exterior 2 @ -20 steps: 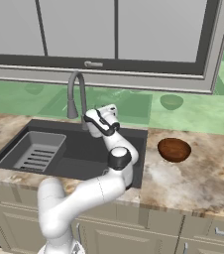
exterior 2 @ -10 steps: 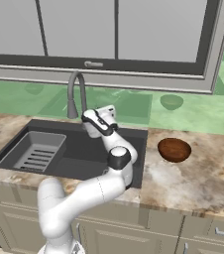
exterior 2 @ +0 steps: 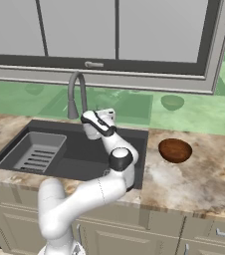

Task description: Rinse each bowl for a few seconds and place them down in the sink or on the counter.

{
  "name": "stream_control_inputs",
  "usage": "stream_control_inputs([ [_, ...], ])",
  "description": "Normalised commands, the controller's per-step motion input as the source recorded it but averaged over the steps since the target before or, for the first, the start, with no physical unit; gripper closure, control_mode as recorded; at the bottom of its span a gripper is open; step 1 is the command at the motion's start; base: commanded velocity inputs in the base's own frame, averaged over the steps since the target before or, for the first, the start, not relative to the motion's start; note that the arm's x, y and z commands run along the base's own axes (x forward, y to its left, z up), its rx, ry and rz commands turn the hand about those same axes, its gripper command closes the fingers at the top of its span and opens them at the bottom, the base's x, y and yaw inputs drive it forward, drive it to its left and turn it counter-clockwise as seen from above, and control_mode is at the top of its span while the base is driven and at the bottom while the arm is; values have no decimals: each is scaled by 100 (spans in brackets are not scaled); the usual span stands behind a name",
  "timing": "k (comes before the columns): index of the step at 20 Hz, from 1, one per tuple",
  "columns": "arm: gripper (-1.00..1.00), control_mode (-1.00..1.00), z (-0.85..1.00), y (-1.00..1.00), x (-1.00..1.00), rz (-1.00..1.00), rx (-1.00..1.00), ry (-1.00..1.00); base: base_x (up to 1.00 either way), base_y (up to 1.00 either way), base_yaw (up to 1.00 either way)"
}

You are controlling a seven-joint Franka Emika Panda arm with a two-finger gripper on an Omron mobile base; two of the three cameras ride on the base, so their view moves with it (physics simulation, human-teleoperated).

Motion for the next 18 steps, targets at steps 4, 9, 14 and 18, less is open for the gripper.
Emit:
stream_control_inputs([
  [4,100,-100,-12,-47,-6,0,9,6,0,0,0],
  [9,100,-100,-11,-48,-5,0,9,6,0,0,0],
  [14,100,-100,-12,-48,-2,0,9,7,0,0,0],
  [18,100,-100,-14,-47,-2,0,9,7,0,0,0],
])
